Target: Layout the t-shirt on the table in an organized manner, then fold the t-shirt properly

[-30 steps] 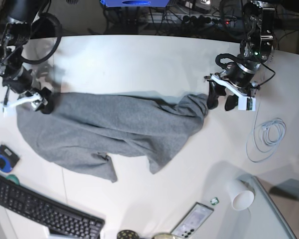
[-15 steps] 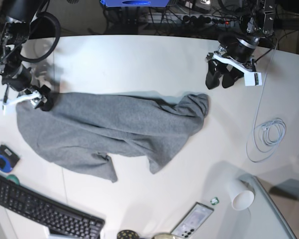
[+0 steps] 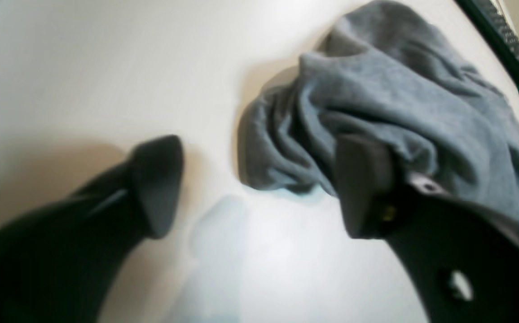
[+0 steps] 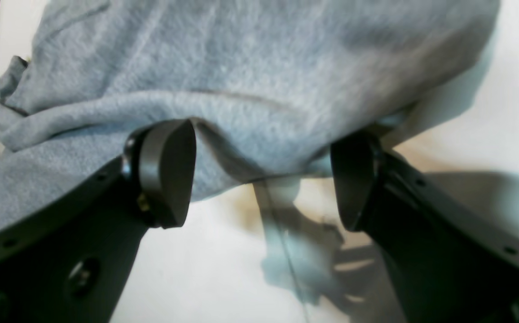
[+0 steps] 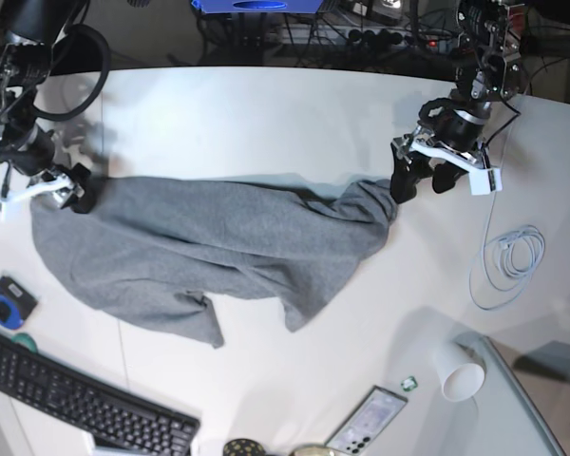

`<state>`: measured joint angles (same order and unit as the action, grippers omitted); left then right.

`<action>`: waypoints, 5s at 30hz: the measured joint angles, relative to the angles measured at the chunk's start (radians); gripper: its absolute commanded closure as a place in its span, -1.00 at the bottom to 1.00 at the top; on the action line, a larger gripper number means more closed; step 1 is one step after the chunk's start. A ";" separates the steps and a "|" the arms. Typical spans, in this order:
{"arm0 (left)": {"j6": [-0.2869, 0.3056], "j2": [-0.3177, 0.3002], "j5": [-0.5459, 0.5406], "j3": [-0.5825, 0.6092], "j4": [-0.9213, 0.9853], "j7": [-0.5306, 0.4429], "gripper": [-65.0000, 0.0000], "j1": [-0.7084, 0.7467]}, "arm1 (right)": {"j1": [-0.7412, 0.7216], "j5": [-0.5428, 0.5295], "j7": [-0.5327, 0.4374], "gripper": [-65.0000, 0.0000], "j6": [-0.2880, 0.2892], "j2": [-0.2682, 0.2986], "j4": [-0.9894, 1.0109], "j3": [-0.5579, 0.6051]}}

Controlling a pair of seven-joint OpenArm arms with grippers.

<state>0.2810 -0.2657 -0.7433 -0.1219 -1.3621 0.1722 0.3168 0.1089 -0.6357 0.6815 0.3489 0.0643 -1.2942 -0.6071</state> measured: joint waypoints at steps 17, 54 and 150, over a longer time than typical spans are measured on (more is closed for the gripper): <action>0.014 0.075 -0.011 0.107 0.265 -0.037 -0.21 -0.192 | -0.005 0.000 0.000 -0.35 0.000 -0.001 0.000 0.000; -0.003 -0.030 0.008 0.034 -0.175 0.356 1.00 -0.277 | -0.286 -0.002 0.367 0.98 0.002 0.055 -0.148 0.002; -0.001 0.026 0.216 -0.340 -0.109 0.360 -0.72 -0.016 | -0.262 0.430 0.068 0.99 0.105 0.202 -0.044 0.346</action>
<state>0.2802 -0.2401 -0.5278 -0.4618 -1.4715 0.5320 0.3008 -0.1535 -0.2062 0.7498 0.4534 0.2661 -1.3384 -0.2607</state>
